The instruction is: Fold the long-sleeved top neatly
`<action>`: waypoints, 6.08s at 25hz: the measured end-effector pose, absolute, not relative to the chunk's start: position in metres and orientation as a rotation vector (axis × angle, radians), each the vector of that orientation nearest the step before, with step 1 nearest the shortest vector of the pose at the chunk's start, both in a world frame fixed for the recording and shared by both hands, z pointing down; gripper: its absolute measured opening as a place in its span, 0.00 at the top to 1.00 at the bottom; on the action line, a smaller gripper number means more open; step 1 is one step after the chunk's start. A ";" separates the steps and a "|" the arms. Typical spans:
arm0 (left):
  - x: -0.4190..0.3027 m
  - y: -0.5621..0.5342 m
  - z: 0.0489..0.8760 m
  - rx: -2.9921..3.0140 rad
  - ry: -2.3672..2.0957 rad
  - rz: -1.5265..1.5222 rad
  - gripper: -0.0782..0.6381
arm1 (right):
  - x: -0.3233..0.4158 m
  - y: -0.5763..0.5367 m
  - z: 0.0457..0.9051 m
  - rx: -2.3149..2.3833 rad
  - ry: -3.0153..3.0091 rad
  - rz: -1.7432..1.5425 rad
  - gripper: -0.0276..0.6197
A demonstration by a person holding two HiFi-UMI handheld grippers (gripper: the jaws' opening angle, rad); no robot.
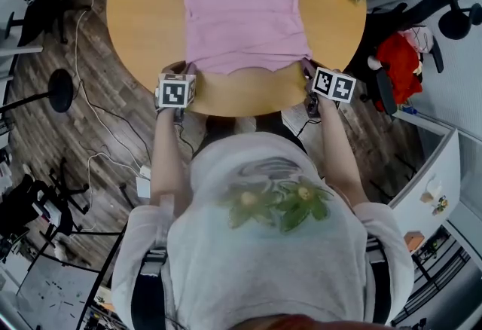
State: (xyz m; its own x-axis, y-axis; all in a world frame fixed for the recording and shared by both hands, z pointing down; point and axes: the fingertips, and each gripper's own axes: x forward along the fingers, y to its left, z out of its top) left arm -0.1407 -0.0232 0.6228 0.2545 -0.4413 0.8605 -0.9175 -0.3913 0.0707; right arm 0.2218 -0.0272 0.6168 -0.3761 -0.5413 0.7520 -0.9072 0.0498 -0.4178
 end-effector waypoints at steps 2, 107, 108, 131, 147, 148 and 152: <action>-0.139 -0.038 0.591 2.020 -1.293 0.957 0.82 | 0.218 -0.038 0.579 1.484 -2.058 1.174 0.89; -0.118 0.058 0.631 1.905 -1.394 1.700 0.60 | 0.201 -0.142 0.620 0.269 -2.174 0.097 0.68; -0.113 0.063 0.630 1.954 -1.341 1.740 0.60 | 0.204 -0.135 0.620 0.206 -2.143 -0.008 0.68; -0.134 0.051 0.550 2.043 -1.513 1.317 0.86 | 0.192 -0.189 0.533 0.442 -2.160 -0.367 0.92; -0.137 0.082 0.520 2.063 -1.500 1.009 0.87 | 0.206 -0.145 0.501 0.357 -2.220 -0.215 0.92; -0.141 0.084 0.518 2.067 -1.490 0.986 0.87 | 0.207 -0.141 0.500 0.341 -2.219 -0.198 0.92; -0.173 0.056 0.505 2.075 -1.484 0.934 0.87 | 0.190 -0.160 0.487 0.391 -2.242 -0.161 0.92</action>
